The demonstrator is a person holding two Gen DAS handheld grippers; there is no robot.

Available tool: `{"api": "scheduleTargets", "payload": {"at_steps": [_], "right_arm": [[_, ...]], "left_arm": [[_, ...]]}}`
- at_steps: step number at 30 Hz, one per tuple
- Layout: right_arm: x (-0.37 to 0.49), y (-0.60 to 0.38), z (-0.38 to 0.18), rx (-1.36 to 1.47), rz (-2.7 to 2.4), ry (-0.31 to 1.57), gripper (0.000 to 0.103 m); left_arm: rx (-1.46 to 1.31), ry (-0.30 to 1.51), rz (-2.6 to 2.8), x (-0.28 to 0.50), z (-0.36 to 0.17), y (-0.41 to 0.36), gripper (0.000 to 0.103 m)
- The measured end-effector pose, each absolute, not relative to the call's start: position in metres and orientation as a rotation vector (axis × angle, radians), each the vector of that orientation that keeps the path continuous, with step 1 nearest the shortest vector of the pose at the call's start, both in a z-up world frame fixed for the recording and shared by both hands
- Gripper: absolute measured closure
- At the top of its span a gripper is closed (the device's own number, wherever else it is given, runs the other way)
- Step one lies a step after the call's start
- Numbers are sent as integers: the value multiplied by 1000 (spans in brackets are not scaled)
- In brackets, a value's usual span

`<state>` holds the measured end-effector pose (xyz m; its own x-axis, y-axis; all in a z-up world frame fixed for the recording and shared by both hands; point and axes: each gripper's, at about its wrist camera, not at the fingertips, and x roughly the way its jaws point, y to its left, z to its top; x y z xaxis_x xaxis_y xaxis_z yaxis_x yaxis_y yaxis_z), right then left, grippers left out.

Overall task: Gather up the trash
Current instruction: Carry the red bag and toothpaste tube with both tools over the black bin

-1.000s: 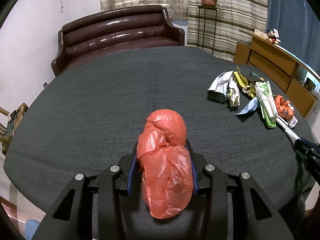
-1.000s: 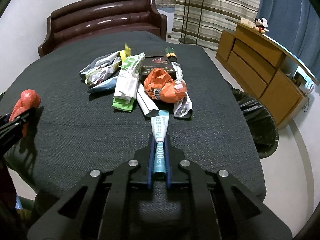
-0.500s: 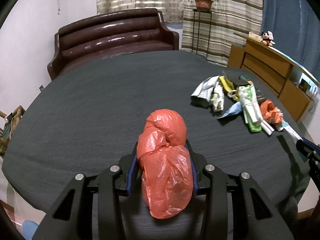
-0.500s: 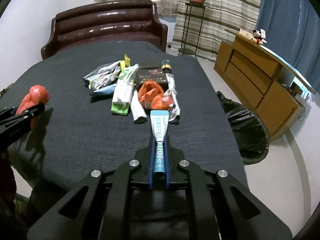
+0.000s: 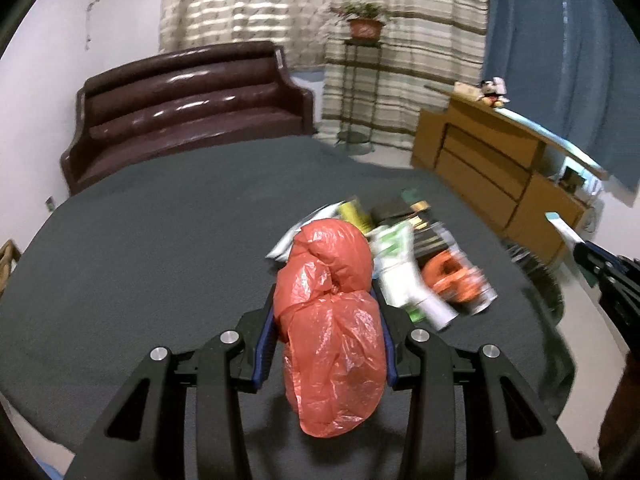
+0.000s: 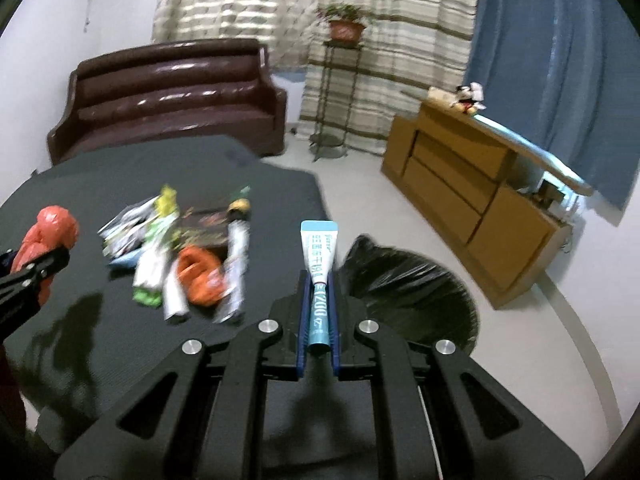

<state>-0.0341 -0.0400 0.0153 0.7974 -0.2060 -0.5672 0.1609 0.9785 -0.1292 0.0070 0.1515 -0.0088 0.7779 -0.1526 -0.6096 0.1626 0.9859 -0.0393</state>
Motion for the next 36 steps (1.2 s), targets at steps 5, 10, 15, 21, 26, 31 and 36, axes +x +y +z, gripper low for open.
{"api": "scheduleTargets", "payload": {"at_steps": [5,10,15,21,26,31,36], "right_arm": [[-27,-74,21,-50,-240,589,95],[-21,-109,19,-14,-276,569,95],[-17,-143,11,22,-304,567,94],[-12,-179,-1,61,-329,574,94],[-8,-200,-15,94,-337,595,94],[-2,-216,-28,118,-347,612,94],[3,-230,-36,145,-351,620,94]], "left_arm": [[41,614,-244,16,4,105,61],[60,599,-305,28,8,62,61],[94,596,-354,37,5,20,61],[138,622,-394,48,-5,-22,61],[179,644,-416,57,-12,-53,61],[201,663,-432,63,-17,-71,61],[216,682,-433,70,-22,-84,61]]}}
